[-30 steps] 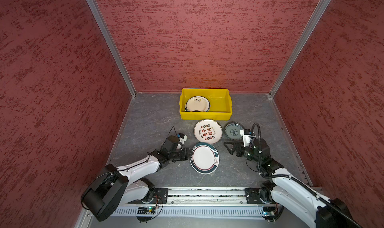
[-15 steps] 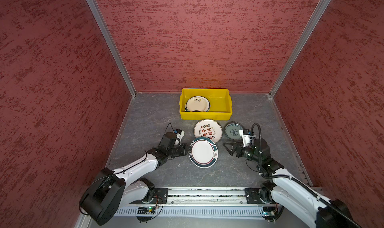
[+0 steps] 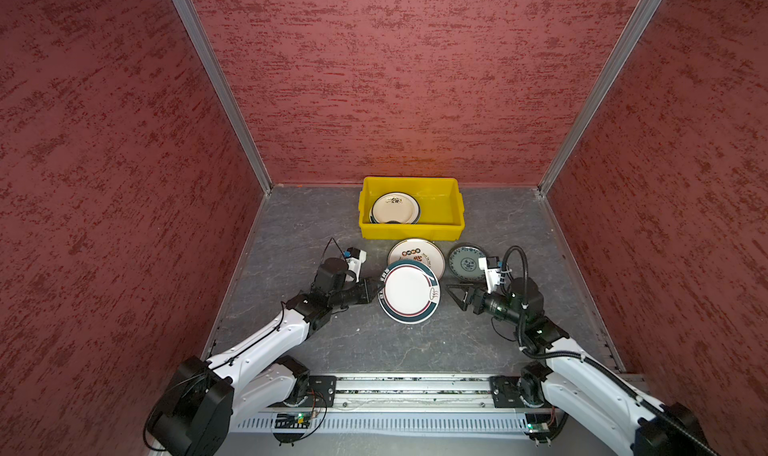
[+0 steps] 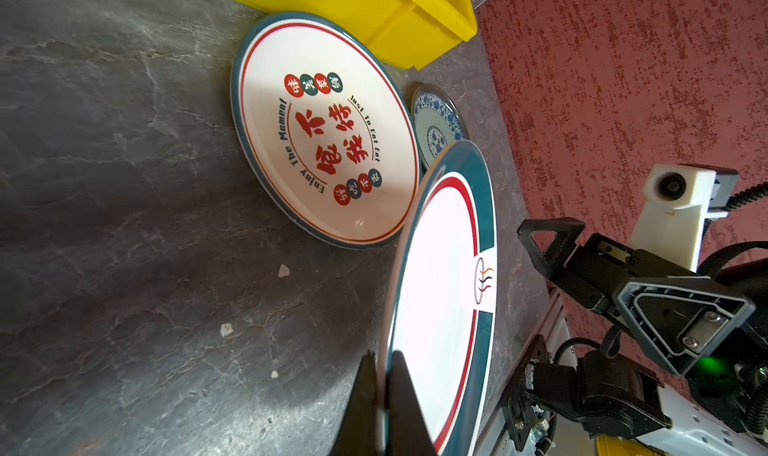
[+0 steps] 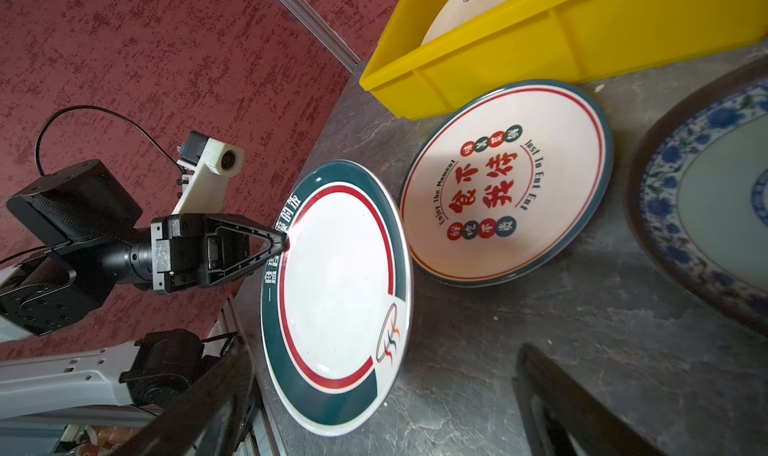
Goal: Place the plates into the plastic bin on the countertop
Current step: 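Lift the green-rimmed plate upright with the left gripper toward the yellow bin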
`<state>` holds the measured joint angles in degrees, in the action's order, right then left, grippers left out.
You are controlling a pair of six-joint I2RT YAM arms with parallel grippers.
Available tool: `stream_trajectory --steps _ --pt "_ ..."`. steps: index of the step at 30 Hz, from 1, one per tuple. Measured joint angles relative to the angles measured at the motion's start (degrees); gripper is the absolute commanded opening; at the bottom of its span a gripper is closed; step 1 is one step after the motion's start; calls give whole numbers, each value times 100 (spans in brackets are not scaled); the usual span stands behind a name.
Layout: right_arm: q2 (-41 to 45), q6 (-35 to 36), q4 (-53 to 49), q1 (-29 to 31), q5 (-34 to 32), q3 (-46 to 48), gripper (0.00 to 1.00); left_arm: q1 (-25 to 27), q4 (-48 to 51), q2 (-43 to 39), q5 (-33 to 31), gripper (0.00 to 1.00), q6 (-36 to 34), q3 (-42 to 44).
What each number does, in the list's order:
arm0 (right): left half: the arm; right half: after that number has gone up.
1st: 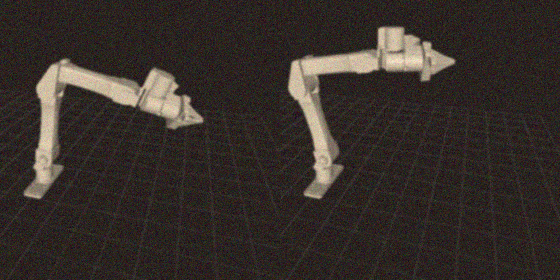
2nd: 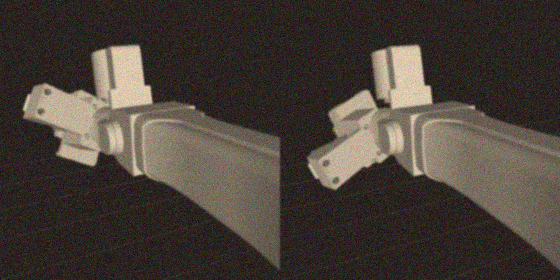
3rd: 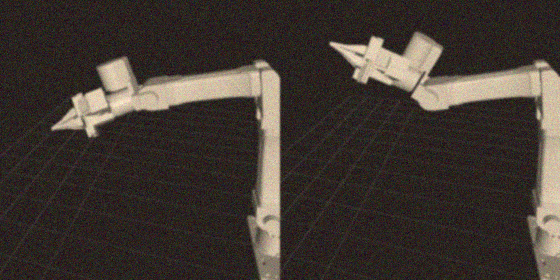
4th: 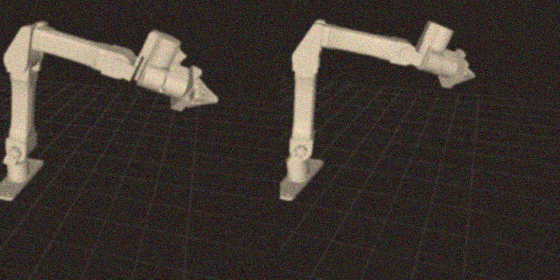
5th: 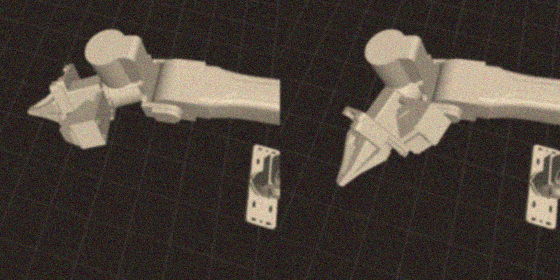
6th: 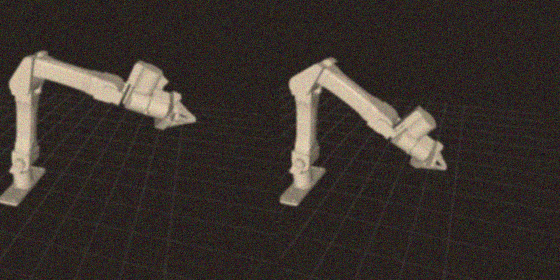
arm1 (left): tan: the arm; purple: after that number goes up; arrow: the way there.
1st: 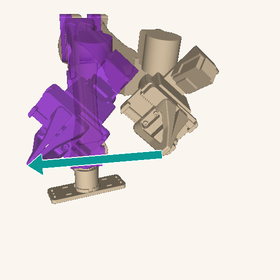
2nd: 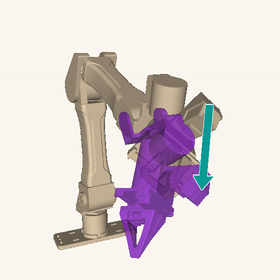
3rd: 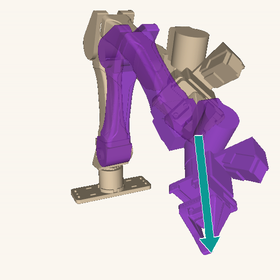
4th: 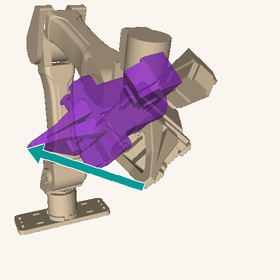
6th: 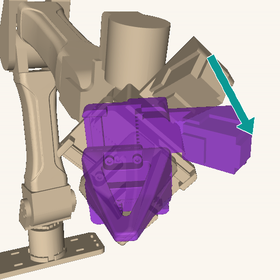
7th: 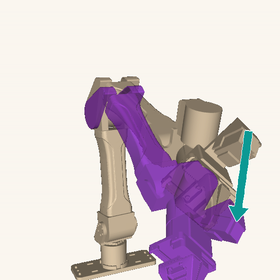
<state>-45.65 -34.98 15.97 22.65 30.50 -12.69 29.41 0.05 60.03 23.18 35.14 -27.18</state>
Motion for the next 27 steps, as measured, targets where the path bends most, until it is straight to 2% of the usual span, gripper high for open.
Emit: stream_trajectory --steps 8,27 --pt "2 -83 103 0 90 -2 99 -52 -468 369 -111 0 221 -306" --pt "404 -273 181 0 201 -4 99 -323 -1390 1912 -223 0 260 -2004"
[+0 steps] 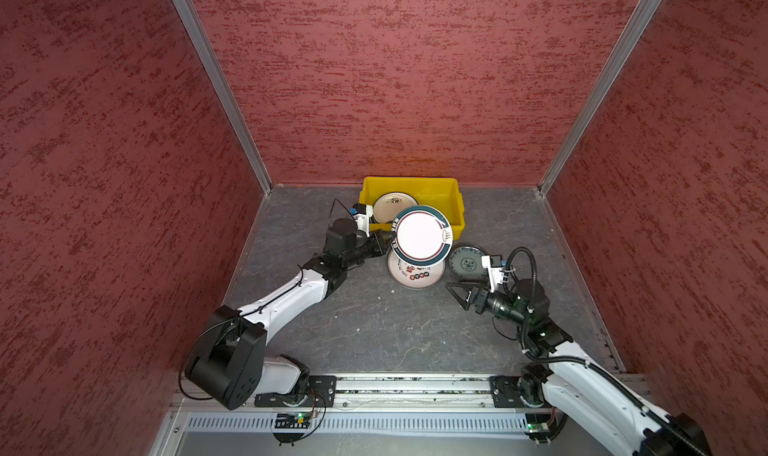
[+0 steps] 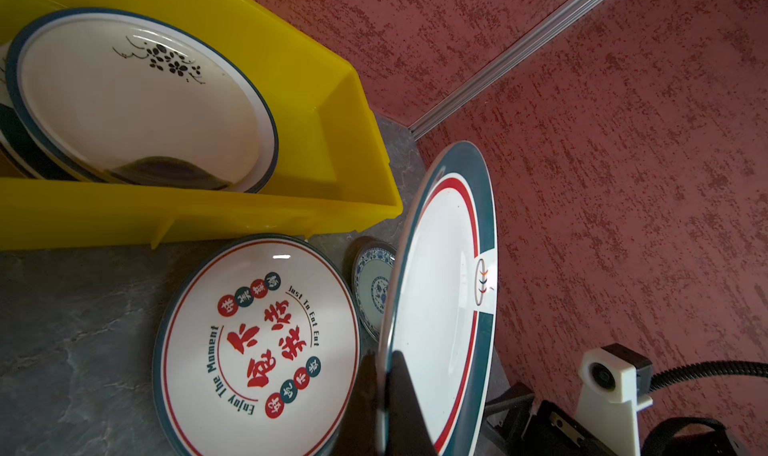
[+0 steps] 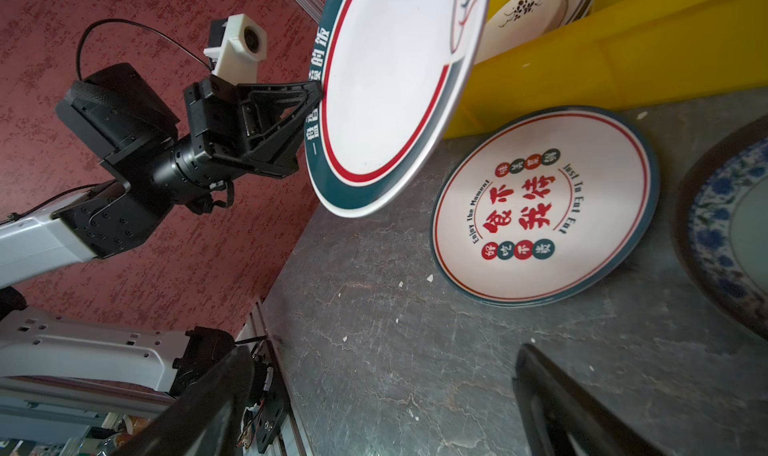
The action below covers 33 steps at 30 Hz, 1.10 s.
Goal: Place the plates into the plastic bin on the countertop
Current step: 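Lift the green-rimmed plate upright with the left gripper toward the yellow bin, then lower the green-rimmed plate into the bin and open the left gripper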
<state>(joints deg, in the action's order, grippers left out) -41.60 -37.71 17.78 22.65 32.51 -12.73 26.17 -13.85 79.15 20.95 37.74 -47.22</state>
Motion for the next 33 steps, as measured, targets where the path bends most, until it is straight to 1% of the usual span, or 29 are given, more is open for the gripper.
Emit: stream_trajectory --steps 4,10,16,20,28,33 --pt "205 -42 -2 0 33 0 99 -214 -4 291 -9 0 11 -245" --pt "415 -61 -2 0 44 0 99 -669 111 682 -31 0 66 -704" --pt "415 -68 -7 0 44 0 99 -1172 251 1429 48 0 105 -1462" --pt "415 -90 -7 0 39 0 99 -1399 350 2011 107 0 103 -1895" --pt "496 -122 -20 0 24 2 99 -1569 968 3150 168 0 24 -2909" --pt "643 -155 -24 0 -7 7 99 -1515 1357 3534 72 0 -192 -3493"
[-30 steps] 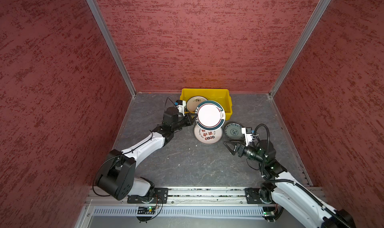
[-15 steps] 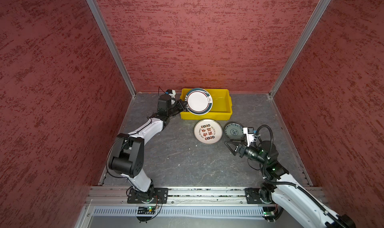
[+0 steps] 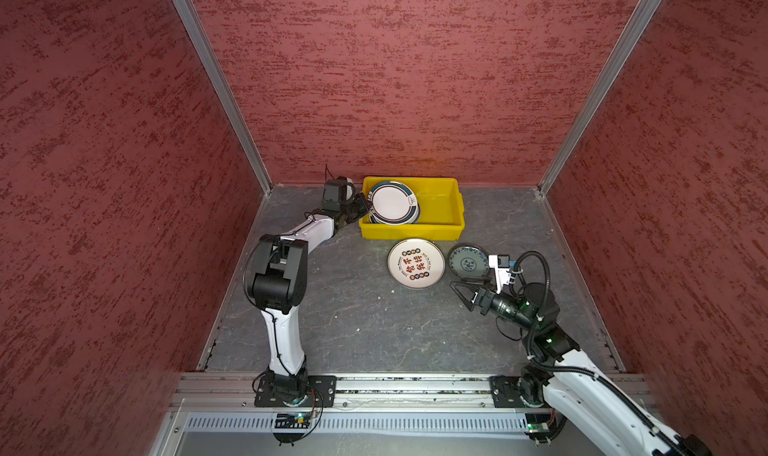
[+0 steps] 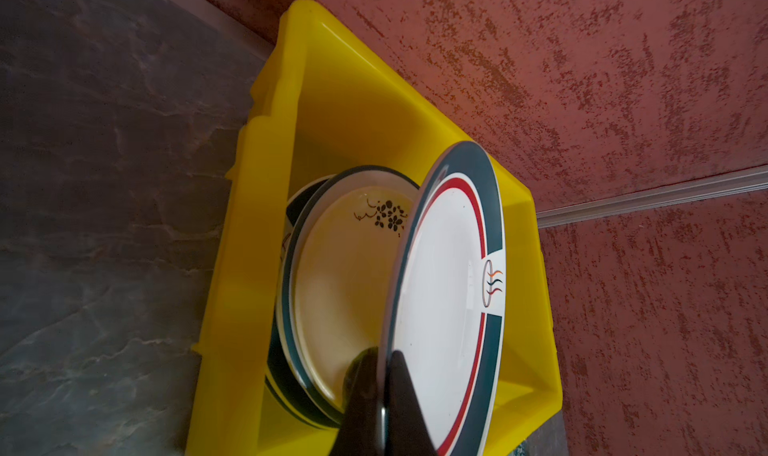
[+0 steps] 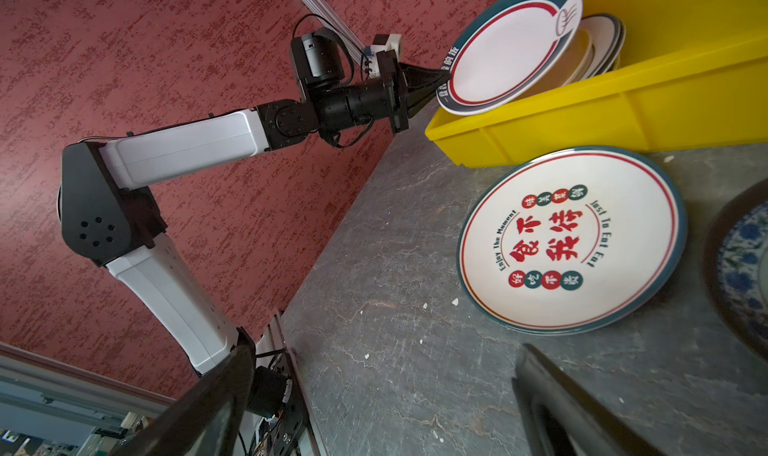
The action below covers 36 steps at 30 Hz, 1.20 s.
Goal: Place the plates into the plastic bin on the countertop
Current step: 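Lower the green-rimmed plate into the bin and open the left gripper, then withdraw the left gripper while the right gripper moves to the floral plate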
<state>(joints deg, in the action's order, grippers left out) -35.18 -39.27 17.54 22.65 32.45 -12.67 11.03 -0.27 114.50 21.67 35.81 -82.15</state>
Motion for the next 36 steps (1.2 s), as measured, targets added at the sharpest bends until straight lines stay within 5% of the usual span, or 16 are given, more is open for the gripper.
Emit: stream_trajectory --steps 6,8,11,12,13,23,36 --pt "42 -22 -24 0 -61 0 99 44 581 505 -105 0 -234 -774" --pt "35 -22 -26 0 -74 0 99 52 763 660 -120 10 -299 -929" --pt "28 -28 -42 0 -81 0 99 61 940 811 -131 51 -433 -1051" --pt "28 -35 -55 0 -83 0 99 72 925 811 -50 95 -439 -1086" --pt "28 -37 -72 0 -92 0 99 111 927 778 -85 99 -501 -1139" --pt "179 11 -739 0 -835 0 99 391 367 -238 -297 99 -962 35" --pt "-778 83 -2979 -37 -2911 -970 99 542 -647 -3108 -868 99 -973 2175"
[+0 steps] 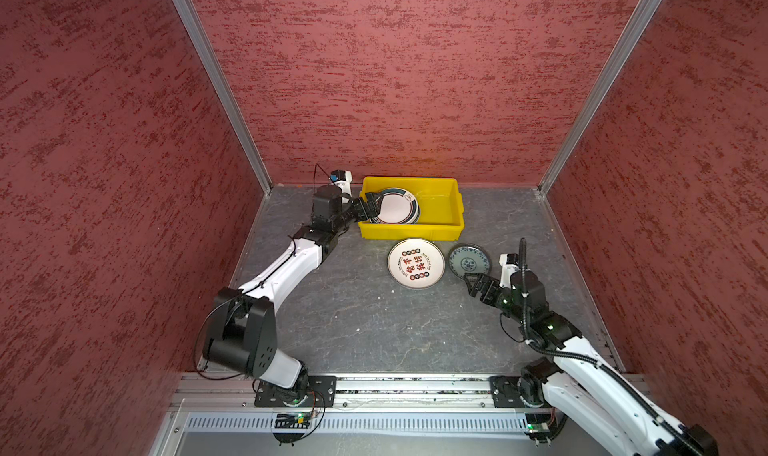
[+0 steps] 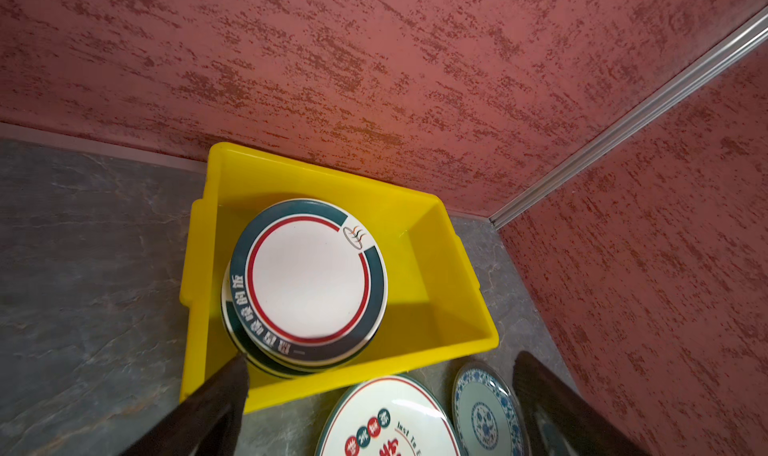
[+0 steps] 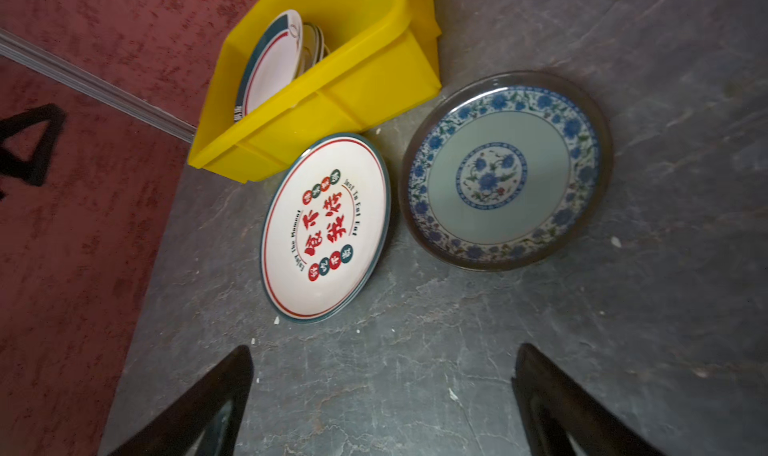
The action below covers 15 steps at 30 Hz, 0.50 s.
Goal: Place the plates into the plastic bin on the countertop
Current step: 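Withdraw the left gripper while the right gripper moves to the floral plate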
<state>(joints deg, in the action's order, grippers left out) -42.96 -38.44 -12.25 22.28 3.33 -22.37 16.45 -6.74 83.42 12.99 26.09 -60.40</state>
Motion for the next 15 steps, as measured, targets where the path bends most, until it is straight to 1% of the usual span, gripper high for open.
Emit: stream_trajectory --steps 3,6,10,15 --pt "-256 44 -138 -17 -59 -85 99 -42 -199 -535 -7 99 208 678" --pt "-409 76 -245 -92 -136 -181 99 -125 -223 -907 0 99 365 1176" --pt "-616 122 -267 -348 -162 -319 99 -195 -160 -1346 42 99 457 1587" --pt "-782 352 -203 -761 83 -319 99 -216 -85 -1989 232 99 479 1996"
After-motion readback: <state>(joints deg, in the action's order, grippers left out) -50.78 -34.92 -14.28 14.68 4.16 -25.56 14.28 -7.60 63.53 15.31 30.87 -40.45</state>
